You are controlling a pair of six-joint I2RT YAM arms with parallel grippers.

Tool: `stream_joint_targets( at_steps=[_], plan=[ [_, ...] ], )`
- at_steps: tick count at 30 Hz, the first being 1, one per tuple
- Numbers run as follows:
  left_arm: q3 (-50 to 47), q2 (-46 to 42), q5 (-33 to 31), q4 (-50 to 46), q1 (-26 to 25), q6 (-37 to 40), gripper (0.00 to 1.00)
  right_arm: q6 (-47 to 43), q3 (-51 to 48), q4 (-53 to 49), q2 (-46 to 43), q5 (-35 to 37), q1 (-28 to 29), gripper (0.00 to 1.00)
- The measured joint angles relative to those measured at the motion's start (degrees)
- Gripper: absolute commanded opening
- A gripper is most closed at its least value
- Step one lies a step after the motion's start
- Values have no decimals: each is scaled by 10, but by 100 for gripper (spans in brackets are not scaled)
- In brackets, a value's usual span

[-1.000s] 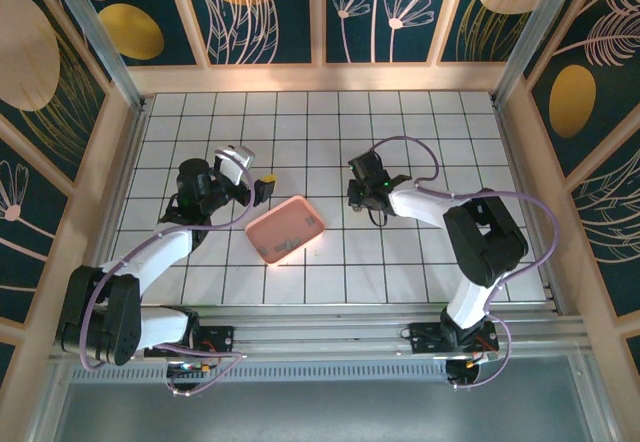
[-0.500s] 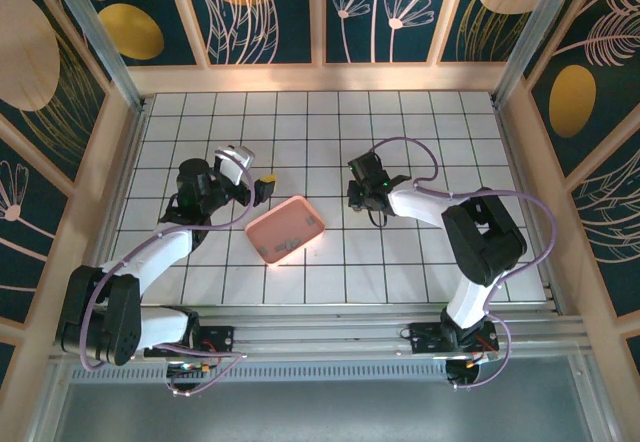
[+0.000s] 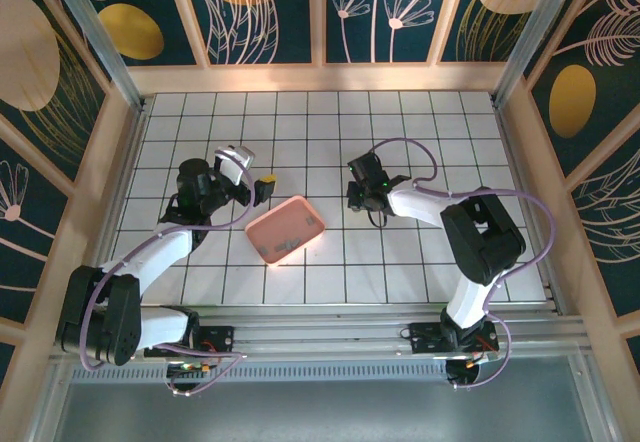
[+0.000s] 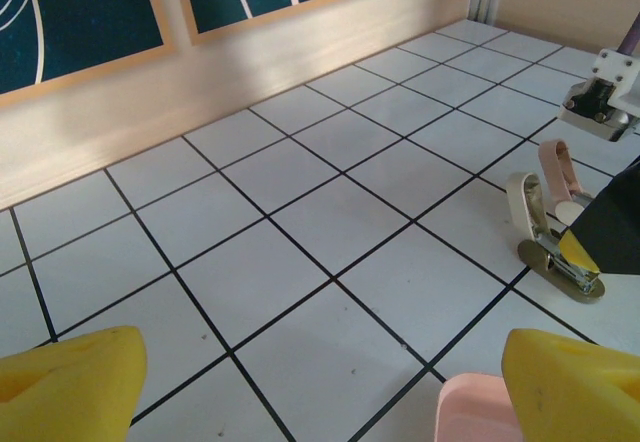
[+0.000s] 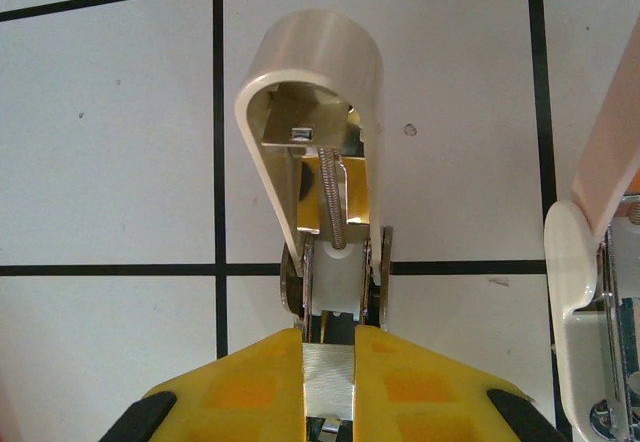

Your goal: Load the staples into the stapler

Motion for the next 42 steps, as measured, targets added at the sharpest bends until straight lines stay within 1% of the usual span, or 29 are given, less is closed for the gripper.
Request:
stream_joint_targets(
  at_steps=[11, 17, 22, 30, 42],
  plan=[
    [0, 0, 0, 0, 0, 0, 92, 0, 1, -2, 4, 0, 0, 18],
    [0, 0, 0, 0, 0, 0, 92, 1, 3, -6, 6, 0, 0, 27],
    [0, 0, 0, 0, 0, 0, 92, 2, 8, -21, 8, 0, 3, 30],
    [0, 0, 0, 0, 0, 0, 92, 2, 28, -33, 4, 4, 6, 32],
    [0, -2, 0, 0, 0, -1, 92, 2, 55, -66, -52, 4, 17, 32]
  ],
)
